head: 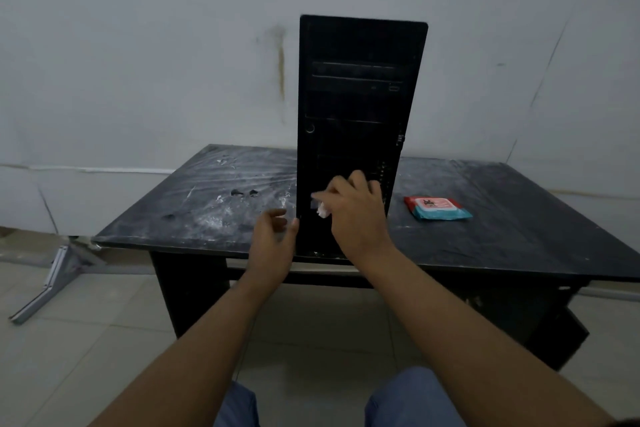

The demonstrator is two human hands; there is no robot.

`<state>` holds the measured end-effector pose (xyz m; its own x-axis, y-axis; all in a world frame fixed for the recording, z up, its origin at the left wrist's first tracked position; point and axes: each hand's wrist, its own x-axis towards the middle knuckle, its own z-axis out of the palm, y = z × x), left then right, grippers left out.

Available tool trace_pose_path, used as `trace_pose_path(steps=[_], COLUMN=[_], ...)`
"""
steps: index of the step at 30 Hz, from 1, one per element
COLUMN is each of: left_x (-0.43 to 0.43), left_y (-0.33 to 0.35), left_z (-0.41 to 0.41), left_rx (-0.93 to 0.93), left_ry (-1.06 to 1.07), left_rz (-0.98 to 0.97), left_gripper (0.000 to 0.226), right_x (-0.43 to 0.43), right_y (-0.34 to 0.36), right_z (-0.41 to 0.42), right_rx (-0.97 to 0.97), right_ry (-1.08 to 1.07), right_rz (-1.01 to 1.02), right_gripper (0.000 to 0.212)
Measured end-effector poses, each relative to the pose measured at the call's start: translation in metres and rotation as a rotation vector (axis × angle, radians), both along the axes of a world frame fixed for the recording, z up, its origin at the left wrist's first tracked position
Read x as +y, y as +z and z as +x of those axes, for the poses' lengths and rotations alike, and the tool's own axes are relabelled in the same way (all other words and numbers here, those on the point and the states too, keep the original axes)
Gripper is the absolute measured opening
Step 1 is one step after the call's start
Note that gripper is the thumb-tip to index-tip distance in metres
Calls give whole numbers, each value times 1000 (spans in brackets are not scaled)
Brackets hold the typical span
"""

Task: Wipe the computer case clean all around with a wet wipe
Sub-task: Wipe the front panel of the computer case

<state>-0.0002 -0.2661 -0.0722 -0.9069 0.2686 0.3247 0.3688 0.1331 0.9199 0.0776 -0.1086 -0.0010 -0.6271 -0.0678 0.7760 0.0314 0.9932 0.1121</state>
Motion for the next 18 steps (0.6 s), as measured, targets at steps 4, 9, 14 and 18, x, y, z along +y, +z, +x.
trace_pose_path(steps=[4, 9, 14, 18], left_x=[12, 37, 45, 52], left_y=[12, 34, 41, 35], left_z=[13, 19, 19, 26], left_rx=[473, 676, 561, 547], left_ry=[61, 60, 256, 275], left_rz=[46, -25, 79, 123], left_gripper=[23, 22, 16, 17], right_x=[3, 9, 19, 36], right_y=[-5, -13, -30, -59], right_z=[5, 11, 29, 28], right_rx=[134, 184, 309, 167], right_ry=[-38, 100, 26, 80], right_rz=[-390, -567, -644, -747], right_gripper=[45, 42, 77, 97])
